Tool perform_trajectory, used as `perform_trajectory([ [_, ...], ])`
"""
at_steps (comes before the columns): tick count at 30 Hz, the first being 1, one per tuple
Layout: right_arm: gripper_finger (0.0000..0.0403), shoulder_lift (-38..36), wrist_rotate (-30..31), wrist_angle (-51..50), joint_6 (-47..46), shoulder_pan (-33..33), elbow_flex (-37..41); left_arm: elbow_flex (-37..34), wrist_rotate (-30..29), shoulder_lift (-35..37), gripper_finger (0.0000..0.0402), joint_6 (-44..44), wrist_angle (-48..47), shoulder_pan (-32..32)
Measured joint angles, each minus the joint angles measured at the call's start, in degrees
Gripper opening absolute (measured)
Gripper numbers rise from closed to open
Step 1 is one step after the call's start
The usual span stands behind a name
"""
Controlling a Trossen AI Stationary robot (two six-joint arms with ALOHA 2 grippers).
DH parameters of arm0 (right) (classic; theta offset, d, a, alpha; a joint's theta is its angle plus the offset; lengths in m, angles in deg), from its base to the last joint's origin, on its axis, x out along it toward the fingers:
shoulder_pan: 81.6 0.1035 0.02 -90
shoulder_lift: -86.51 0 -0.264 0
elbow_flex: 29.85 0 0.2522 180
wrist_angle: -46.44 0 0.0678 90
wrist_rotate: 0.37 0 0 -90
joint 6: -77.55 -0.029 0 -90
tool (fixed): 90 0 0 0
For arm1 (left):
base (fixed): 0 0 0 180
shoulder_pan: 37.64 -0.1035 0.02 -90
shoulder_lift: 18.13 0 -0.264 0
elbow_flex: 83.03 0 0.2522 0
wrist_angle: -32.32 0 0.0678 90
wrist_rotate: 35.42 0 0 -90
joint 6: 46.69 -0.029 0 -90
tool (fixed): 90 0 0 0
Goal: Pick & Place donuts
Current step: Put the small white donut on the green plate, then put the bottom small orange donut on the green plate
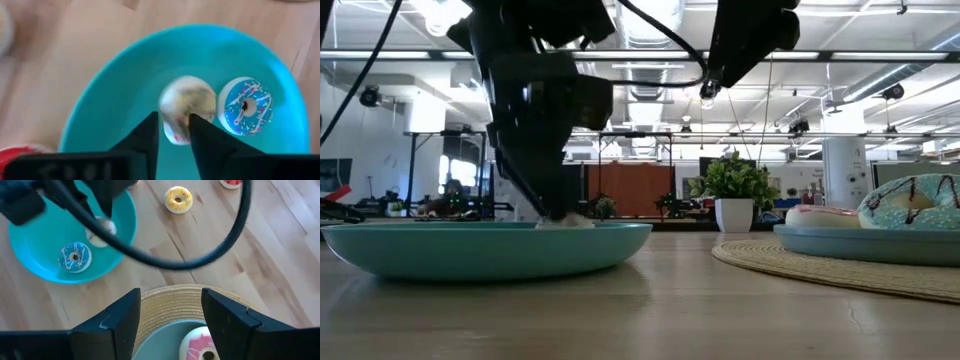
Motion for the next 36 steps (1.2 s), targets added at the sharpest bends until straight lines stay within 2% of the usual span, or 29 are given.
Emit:
perform_trajectory([
  [4,0.0203,0.00,0.02,-0.04,0.04,0.05,0.53,0.06,-1.53,3.47,0.0122,0.34,-2.11,0.00],
  [8,0.0203,0.00,0.04,0.08,0.26,0.05,1.41,0.04,-5.10,8.81,0.0132,0.66,-6.96,0.02],
  [10,0.0203,-0.02,0.04,0.05,0.28,0.05,2.00,0.04,-9.22,12.00,0.0132,0.78,-11.81,0.04],
  [13,0.0203,-0.20,0.04,0.10,0.35,0.05,3.00,-0.61,-20.00,16.02,0.0132,2.32,-20.13,-0.64],
  [14,0.0203,-0.22,0.04,0.13,0.37,0.05,3.18,-1.46,-21.61,17.10,0.0132,2.78,-21.41,-1.79],
  [16,0.0203,-0.40,0.02,0.27,0.42,0.05,3.53,-4.25,-18.98,18.52,0.0132,2.92,-21.12,-5.06],
  [20,0.0203,-0.46,0.02,0.51,0.59,0.03,3.57,-11.47,-5.71,19.25,0.0132,2.56,-13.20,-12.63],
  [23,0.0203,-0.48,0.02,0.64,0.61,0.02,3.57,-14.70,0.10,18.53,0.0132,3.01,-8.72,-15.79],
  [28,0.0203,-0.50,0.01,0.66,0.56,0.02,3.57,-15.77,2.57,17.53,0.0132,2.05,-7.80,-16.50],
  [36,0.0203,-0.50,0.06,0.72,0.57,-0.08,3.59,-15.98,2.74,13.69,0.0132,1.20,-4.97,-16.46],
])
